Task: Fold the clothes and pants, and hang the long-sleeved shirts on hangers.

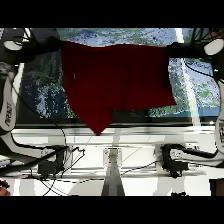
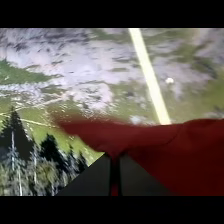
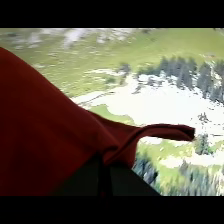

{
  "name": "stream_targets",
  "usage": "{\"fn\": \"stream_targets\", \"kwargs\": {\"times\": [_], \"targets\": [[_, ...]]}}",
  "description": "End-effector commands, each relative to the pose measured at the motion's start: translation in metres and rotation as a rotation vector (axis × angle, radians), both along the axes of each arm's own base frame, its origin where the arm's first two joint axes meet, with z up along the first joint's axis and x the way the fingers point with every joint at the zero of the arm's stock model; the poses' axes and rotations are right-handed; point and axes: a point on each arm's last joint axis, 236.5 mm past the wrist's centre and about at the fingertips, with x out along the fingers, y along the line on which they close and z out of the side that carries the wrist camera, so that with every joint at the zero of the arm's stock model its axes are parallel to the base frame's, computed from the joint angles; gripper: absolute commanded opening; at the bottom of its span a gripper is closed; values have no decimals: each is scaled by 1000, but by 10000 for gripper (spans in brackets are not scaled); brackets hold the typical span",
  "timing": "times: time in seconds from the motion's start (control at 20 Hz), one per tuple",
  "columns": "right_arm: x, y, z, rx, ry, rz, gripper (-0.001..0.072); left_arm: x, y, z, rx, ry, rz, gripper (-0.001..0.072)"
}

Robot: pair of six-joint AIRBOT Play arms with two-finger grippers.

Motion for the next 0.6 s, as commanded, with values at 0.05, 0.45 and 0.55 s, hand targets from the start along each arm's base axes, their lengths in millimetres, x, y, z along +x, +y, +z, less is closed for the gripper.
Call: {"fn": "stream_targets", "kwargs": {"times": [0.05, 0.45, 0.55], "targets": [[39, -21, -32, -26, -63, -89, 26, 23, -8, -19, 35, -35, 74, 44], [0, -91, -46, -105, 92, -147, 475, -37, 16, 17, -108, 124, -36, 698], [-37, -129, -68, -56, 253, -207, 442, -60, 50, 17, -16, 170, -35, 575]]}}
